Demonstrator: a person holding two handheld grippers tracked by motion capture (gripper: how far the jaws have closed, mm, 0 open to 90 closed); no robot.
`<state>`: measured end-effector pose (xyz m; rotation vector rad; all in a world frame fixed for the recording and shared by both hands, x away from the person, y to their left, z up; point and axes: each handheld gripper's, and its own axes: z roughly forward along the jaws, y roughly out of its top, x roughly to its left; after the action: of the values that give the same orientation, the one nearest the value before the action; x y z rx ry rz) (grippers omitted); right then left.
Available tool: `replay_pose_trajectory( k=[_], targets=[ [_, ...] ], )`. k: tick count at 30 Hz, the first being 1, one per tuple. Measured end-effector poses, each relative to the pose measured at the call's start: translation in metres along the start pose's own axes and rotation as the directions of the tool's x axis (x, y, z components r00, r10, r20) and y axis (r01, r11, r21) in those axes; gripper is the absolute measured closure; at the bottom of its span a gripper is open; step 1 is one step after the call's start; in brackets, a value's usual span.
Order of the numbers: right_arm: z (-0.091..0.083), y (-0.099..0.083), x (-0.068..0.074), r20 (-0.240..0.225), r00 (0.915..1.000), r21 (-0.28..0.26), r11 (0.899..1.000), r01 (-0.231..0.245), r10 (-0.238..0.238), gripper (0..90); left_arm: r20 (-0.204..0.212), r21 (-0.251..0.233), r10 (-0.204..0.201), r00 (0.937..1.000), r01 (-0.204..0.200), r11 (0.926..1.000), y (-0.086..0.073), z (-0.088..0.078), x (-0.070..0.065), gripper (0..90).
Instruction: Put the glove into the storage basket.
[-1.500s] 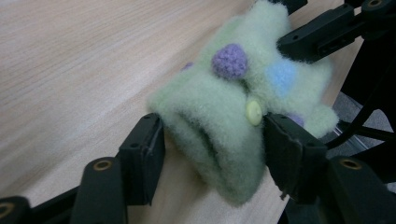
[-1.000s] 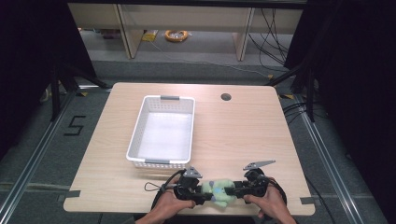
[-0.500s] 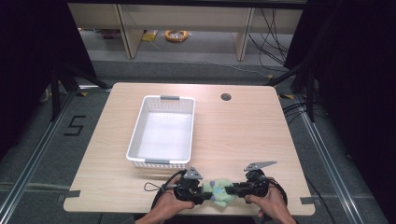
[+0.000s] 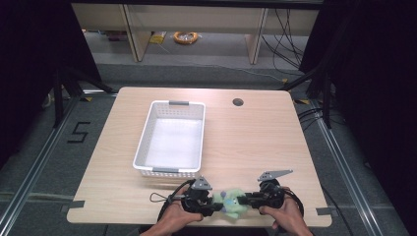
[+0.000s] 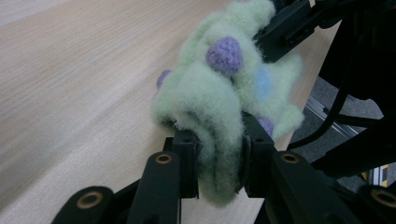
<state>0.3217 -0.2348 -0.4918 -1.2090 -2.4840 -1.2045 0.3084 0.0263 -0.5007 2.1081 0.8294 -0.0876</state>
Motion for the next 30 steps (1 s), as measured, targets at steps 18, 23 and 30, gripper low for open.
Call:
replay_pose_trajectory(
  k=[18, 23, 30],
  targets=[
    [-0.015, 0.026, 0.021, 0.003, 0.9990, -0.042, 0.998, 0.046, -0.046, 77.1, 0.001, -0.068, 0.013, 0.9999, -0.013, 0.9976, 0.013, -0.031, -0.003, 72.1],
    [-0.023, 0.043, 0.028, 0.010, 0.9976, -0.055, 0.996, 0.069, -0.069, 77.1, -0.008, -0.083, 0.018, 0.9998, -0.019, 0.9964, 0.025, -0.048, -0.001, 72.0],
    [-0.026, 0.071, 0.040, -0.001, 0.9947, -0.065, 0.993, 0.103, -0.103, 77.1, -0.042, -0.092, 0.031, 0.9986, -0.034, 0.9952, 0.038, -0.072, 0.006, 72.0]
  ],
)
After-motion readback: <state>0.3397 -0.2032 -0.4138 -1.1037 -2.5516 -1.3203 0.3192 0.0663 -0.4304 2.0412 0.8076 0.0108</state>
